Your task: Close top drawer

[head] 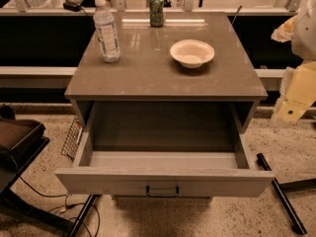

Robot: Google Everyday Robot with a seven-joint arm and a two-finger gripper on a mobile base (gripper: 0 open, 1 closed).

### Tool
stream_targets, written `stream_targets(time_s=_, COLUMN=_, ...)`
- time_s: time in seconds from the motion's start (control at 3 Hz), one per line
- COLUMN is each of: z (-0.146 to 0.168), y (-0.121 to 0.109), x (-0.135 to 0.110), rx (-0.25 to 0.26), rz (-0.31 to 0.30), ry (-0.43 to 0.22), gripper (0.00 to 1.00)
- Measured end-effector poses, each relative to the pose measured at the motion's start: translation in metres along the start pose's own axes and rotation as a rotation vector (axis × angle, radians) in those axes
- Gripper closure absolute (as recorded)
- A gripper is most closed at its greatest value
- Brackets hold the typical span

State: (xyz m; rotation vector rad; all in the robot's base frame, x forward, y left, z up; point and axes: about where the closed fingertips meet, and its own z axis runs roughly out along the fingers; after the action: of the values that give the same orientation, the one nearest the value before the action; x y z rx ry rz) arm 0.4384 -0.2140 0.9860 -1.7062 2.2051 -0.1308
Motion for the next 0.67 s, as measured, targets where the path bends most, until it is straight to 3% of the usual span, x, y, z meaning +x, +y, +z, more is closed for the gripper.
stream_targets(time_s=0.33, z=0.000, y=0.006, x=-0.005, rx=-0.003, rz=-0.010, ry=0.007, gripper=0.00)
stream_targets(time_s=0.67, z=0.002, y=0.031, x=-0.010, rx=0.001, rz=-0.041, ry=-0.023, gripper=0.06)
